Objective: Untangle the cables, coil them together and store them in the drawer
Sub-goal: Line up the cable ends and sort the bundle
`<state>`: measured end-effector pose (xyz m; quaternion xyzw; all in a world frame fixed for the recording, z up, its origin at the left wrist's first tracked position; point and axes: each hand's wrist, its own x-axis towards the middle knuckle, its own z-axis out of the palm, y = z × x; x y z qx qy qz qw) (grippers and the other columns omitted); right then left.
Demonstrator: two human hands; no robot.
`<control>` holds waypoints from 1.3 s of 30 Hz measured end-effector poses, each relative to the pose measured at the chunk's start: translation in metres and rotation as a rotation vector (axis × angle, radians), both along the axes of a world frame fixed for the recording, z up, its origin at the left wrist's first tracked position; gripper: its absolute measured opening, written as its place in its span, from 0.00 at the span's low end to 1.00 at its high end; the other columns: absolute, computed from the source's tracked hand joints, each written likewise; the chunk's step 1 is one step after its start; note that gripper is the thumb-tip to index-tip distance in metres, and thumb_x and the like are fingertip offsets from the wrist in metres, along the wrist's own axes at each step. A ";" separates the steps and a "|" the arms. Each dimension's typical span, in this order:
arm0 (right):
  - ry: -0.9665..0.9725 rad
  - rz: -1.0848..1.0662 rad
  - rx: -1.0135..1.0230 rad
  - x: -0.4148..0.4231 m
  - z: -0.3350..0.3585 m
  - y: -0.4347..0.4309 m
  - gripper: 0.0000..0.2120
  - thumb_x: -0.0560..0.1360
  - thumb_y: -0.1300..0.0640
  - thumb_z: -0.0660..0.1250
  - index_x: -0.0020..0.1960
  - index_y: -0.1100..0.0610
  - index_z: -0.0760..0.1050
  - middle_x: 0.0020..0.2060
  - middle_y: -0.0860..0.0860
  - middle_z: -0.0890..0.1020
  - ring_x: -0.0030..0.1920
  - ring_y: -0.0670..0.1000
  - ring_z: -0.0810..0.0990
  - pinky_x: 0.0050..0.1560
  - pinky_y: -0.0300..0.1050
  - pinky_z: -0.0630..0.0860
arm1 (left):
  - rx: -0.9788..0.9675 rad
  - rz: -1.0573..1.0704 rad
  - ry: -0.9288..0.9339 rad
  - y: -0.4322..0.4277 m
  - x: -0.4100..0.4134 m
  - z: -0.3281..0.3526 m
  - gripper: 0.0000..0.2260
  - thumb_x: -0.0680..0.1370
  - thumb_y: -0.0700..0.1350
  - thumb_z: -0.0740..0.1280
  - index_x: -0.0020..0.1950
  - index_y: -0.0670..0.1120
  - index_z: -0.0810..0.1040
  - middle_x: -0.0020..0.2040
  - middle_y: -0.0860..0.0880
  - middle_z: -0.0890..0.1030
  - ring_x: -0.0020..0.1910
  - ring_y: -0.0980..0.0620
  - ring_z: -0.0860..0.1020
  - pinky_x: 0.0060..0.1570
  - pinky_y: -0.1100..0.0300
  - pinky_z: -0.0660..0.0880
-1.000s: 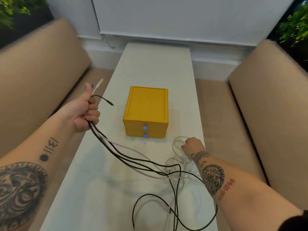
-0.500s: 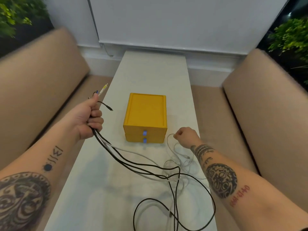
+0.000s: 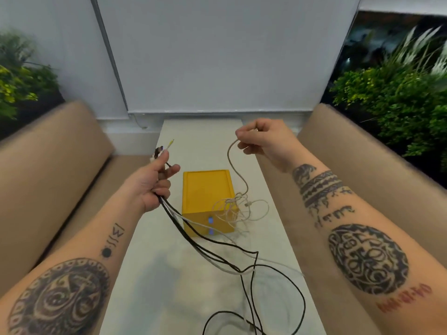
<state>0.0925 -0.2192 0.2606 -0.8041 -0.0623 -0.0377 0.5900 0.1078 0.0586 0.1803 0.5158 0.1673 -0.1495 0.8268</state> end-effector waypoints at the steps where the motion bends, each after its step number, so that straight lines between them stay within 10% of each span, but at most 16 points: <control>1: -0.023 -0.035 -0.071 0.000 0.004 0.004 0.01 0.74 0.60 0.74 0.44 0.57 0.83 0.37 0.53 0.84 0.39 0.50 0.82 0.47 0.49 0.83 | -0.001 -0.005 -0.010 -0.002 0.000 0.003 0.13 0.76 0.57 0.71 0.44 0.51 0.72 0.37 0.51 0.84 0.18 0.60 0.57 0.15 0.68 0.54; 8: -0.006 -0.007 -0.212 -0.004 0.006 0.036 0.04 0.72 0.61 0.75 0.45 0.58 0.81 0.35 0.54 0.85 0.38 0.51 0.85 0.43 0.47 0.84 | 0.008 -0.066 -0.178 -0.019 -0.003 0.010 0.09 0.77 0.47 0.72 0.49 0.47 0.73 0.54 0.48 0.86 0.21 0.59 0.57 0.19 0.67 0.55; 14: 0.031 0.039 -0.194 -0.002 -0.019 0.059 0.15 0.69 0.59 0.80 0.47 0.56 0.74 0.35 0.55 0.80 0.34 0.49 0.84 0.37 0.46 0.81 | 0.120 -0.166 -0.297 -0.045 -0.014 0.016 0.20 0.76 0.42 0.75 0.38 0.52 0.63 0.28 0.55 0.64 0.22 0.57 0.56 0.22 0.63 0.53; 19: 0.017 0.054 -0.052 0.000 -0.032 0.047 0.12 0.71 0.57 0.79 0.50 0.53 0.78 0.35 0.49 0.84 0.34 0.47 0.83 0.33 0.40 0.76 | 0.150 -0.291 -0.310 -0.047 -0.016 0.014 0.18 0.80 0.40 0.70 0.37 0.51 0.63 0.39 0.47 0.83 0.22 0.58 0.59 0.22 0.65 0.56; 24: 0.102 0.065 0.342 0.001 -0.073 0.031 0.08 0.81 0.56 0.67 0.60 0.51 0.78 0.45 0.50 0.86 0.42 0.50 0.83 0.40 0.43 0.77 | 0.018 -0.287 -0.311 -0.051 -0.019 0.021 0.17 0.80 0.38 0.66 0.37 0.51 0.63 0.37 0.48 0.81 0.21 0.59 0.58 0.22 0.66 0.55; 28: 0.213 0.283 -0.260 0.002 -0.138 0.017 0.17 0.79 0.66 0.65 0.63 0.52 0.79 0.62 0.48 0.82 0.60 0.46 0.79 0.61 0.46 0.75 | -0.123 -0.347 -0.348 -0.043 -0.019 0.027 0.18 0.74 0.38 0.70 0.36 0.52 0.63 0.34 0.50 0.77 0.20 0.61 0.59 0.19 0.69 0.58; 31: 0.289 0.481 -0.672 -0.005 -0.180 0.018 0.16 0.78 0.54 0.71 0.65 0.46 0.79 0.68 0.46 0.77 0.65 0.46 0.75 0.66 0.45 0.72 | -0.225 -0.408 -0.397 -0.033 -0.020 0.028 0.21 0.64 0.42 0.82 0.33 0.52 0.68 0.34 0.50 0.77 0.20 0.62 0.60 0.18 0.70 0.60; 34: 0.381 0.358 -0.503 -0.009 -0.204 0.021 0.20 0.75 0.37 0.69 0.55 0.52 0.84 0.50 0.42 0.85 0.46 0.40 0.82 0.49 0.46 0.78 | -0.256 -0.365 -0.403 -0.022 -0.024 0.026 0.20 0.62 0.44 0.83 0.32 0.52 0.70 0.33 0.51 0.77 0.22 0.59 0.54 0.19 0.70 0.59; 36: 0.313 0.317 -0.455 -0.010 -0.206 0.017 0.11 0.77 0.42 0.70 0.49 0.48 0.86 0.32 0.34 0.80 0.35 0.36 0.77 0.40 0.35 0.72 | -0.238 -0.250 -0.376 -0.014 -0.026 0.024 0.17 0.69 0.41 0.76 0.33 0.51 0.68 0.32 0.52 0.77 0.24 0.58 0.52 0.20 0.70 0.54; 39: 0.355 0.206 -0.201 -0.010 -0.198 0.007 0.07 0.75 0.50 0.74 0.39 0.44 0.85 0.35 0.45 0.85 0.38 0.45 0.80 0.43 0.45 0.78 | -0.192 -0.014 -0.302 -0.001 -0.024 0.016 0.15 0.77 0.37 0.62 0.35 0.51 0.64 0.31 0.54 0.75 0.20 0.60 0.54 0.22 0.67 0.49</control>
